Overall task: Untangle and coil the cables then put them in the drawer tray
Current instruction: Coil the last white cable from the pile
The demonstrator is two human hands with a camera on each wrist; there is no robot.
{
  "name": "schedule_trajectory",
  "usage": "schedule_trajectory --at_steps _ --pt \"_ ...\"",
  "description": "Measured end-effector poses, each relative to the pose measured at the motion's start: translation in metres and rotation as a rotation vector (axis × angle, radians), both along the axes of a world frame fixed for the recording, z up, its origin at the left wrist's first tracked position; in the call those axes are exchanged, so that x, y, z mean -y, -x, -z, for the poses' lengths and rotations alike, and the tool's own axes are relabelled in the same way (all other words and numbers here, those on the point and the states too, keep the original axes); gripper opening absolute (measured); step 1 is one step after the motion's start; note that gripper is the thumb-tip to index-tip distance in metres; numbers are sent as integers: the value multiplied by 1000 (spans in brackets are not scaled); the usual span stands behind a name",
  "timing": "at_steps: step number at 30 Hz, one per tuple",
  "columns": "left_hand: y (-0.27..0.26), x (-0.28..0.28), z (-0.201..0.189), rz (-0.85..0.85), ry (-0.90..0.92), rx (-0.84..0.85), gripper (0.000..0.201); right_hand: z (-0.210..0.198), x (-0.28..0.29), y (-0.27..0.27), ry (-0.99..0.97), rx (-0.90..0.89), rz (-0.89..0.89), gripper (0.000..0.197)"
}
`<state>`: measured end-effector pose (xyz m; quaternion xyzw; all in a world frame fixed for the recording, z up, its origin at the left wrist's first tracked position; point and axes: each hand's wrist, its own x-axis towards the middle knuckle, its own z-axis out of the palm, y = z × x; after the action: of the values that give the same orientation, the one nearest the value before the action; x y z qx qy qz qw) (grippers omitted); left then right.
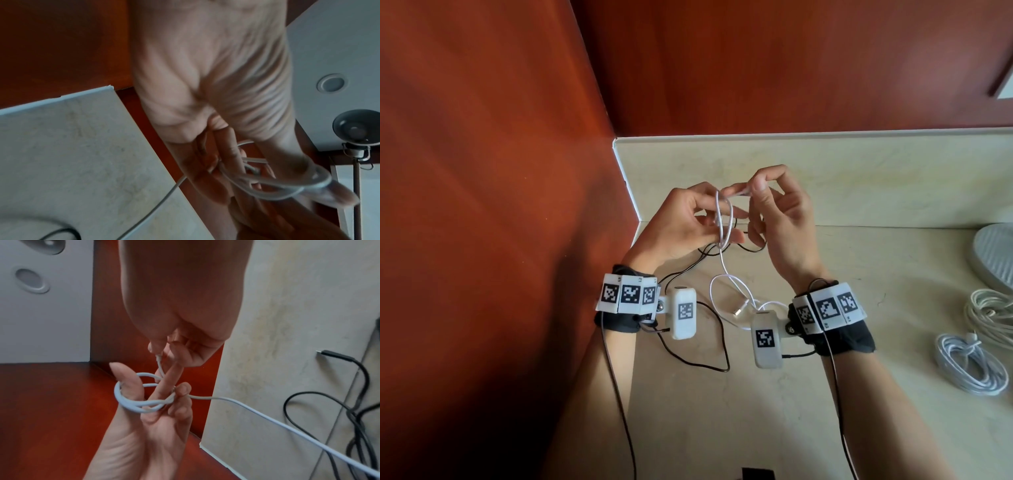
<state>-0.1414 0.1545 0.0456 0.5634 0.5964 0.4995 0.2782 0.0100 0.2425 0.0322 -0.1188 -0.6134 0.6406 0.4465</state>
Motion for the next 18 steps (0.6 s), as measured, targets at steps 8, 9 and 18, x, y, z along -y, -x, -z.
schedule_trajectory --at_steps 8,9,18 --pt "-1 4 -1 11 75 -63 36 -3 -2 3 -198 42 -5 10" --pt "-2 4 -2 16 79 -84 34 -1 -4 3 -234 82 -4 14" --pt "5 4 -4 -16 58 -52 40 0 -12 -4 -322 125 -186 27"
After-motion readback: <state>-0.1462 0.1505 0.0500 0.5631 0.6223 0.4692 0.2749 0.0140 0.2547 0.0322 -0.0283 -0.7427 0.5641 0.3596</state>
